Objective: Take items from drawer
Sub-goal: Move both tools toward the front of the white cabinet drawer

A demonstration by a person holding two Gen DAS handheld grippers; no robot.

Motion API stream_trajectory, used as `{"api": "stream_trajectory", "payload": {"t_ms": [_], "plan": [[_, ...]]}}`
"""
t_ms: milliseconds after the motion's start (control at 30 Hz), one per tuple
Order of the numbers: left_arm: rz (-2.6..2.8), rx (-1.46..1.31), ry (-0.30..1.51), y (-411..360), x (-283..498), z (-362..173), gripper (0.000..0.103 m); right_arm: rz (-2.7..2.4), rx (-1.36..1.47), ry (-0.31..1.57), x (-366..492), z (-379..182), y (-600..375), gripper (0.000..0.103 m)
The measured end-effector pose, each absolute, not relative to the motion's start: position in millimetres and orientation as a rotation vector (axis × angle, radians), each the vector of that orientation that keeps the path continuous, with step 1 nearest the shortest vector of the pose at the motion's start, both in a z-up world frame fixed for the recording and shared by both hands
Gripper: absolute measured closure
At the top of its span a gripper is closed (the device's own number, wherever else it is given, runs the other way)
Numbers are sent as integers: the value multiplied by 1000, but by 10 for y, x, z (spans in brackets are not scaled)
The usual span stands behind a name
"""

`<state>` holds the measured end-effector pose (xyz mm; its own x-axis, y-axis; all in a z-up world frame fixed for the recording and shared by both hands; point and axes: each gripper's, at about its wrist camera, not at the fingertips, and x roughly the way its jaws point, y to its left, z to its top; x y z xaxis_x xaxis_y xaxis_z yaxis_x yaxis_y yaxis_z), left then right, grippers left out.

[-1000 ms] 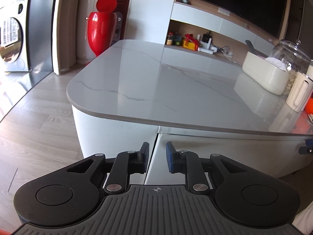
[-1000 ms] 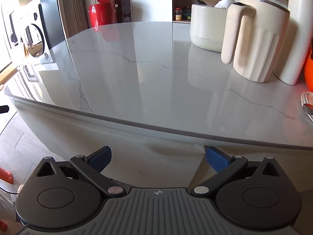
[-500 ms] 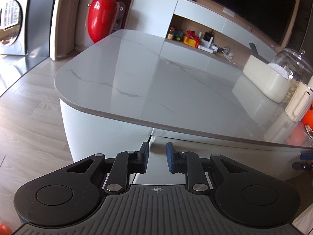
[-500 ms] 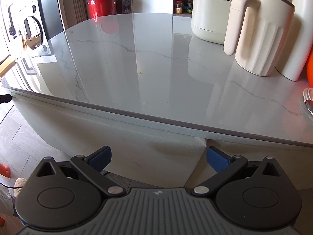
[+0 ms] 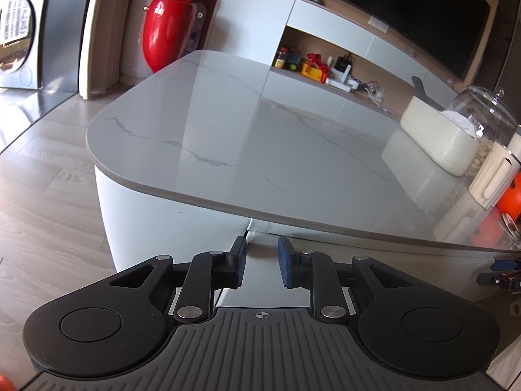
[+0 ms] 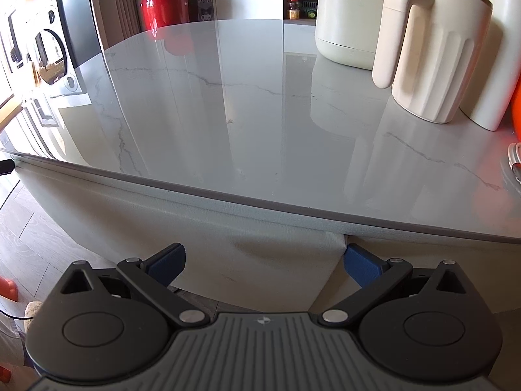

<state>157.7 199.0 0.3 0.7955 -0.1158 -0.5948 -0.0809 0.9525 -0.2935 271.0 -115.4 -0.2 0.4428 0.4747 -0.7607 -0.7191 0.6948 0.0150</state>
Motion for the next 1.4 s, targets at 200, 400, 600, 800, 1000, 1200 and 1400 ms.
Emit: {"api": "stream_trajectory", "payload": {"t_ms": [200,400,600,800,1000,1200,1400], "plan": [[-32,-343,659,2021,1603,-3,79,758,-336,821,2678,-10,-1149,0],[-31,-333,659,2007,1599,-6,80,758,-339,818,2654,-1,-1150,0],[-23,-310,653,1972,1581,-10,80,762,-325,821,2673,-31,-1171,0],[-2,-318,644,1961,1555,-16,77,758,-359,811,2651,-39,-1152,0],[-6,-356,643,2032,1546,-47,73,751,-385,808,2622,-23,-1108,0],[-64,-413,627,2115,1537,-101,69,753,-373,812,2613,-8,-1099,0],[-74,-430,615,2081,1570,-138,60,755,-356,818,2630,-19,-1117,0]]}}
